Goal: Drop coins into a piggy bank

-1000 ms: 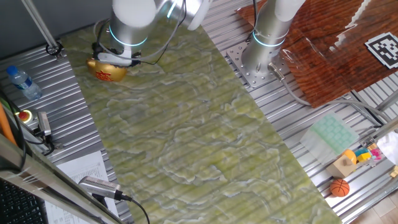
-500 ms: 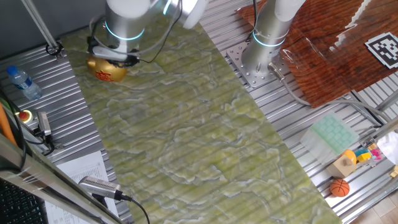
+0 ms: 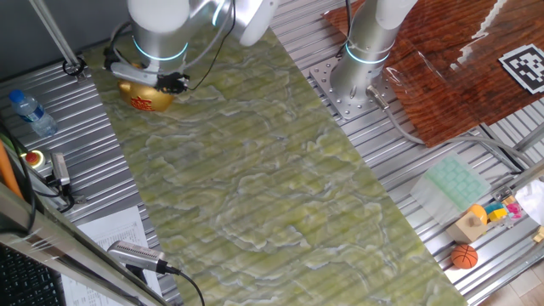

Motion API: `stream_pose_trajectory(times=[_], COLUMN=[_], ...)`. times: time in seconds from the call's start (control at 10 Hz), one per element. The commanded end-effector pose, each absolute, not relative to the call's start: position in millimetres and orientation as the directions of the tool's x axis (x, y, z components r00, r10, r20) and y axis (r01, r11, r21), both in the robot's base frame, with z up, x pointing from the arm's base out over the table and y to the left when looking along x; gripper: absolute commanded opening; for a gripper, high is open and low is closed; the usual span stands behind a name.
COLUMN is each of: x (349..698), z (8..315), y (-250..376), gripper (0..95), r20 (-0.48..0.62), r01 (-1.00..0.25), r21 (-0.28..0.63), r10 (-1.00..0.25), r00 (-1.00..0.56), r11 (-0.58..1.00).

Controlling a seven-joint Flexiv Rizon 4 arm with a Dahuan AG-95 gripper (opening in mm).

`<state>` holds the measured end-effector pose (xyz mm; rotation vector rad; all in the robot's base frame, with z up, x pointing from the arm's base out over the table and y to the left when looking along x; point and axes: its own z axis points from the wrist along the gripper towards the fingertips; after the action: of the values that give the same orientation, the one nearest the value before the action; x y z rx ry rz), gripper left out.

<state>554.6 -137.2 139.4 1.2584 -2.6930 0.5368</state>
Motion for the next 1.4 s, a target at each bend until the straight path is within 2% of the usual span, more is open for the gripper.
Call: stream_pose_trajectory(times=[0.1, 0.6, 0.8, 1.4], x=[553.3, 572.8, 579.9, 581.3], z=[142.8, 155.4, 157.4, 153.3], y=[-149.7, -188.3, -194.3, -200.1], gripper=[0.0, 0.0, 0.0, 0.0], r20=[0.281, 0.354, 0.419, 0.424], r01=[-0.816, -0.894, -0.937, -0.943], r21=[-0.255, -0.241, -0.237, -0.238], r10=[-0.767, -0.824, -0.843, -0.848], r00=[-0.576, -0.442, -0.337, -0.318], r11=[0.519, 0.377, 0.257, 0.234])
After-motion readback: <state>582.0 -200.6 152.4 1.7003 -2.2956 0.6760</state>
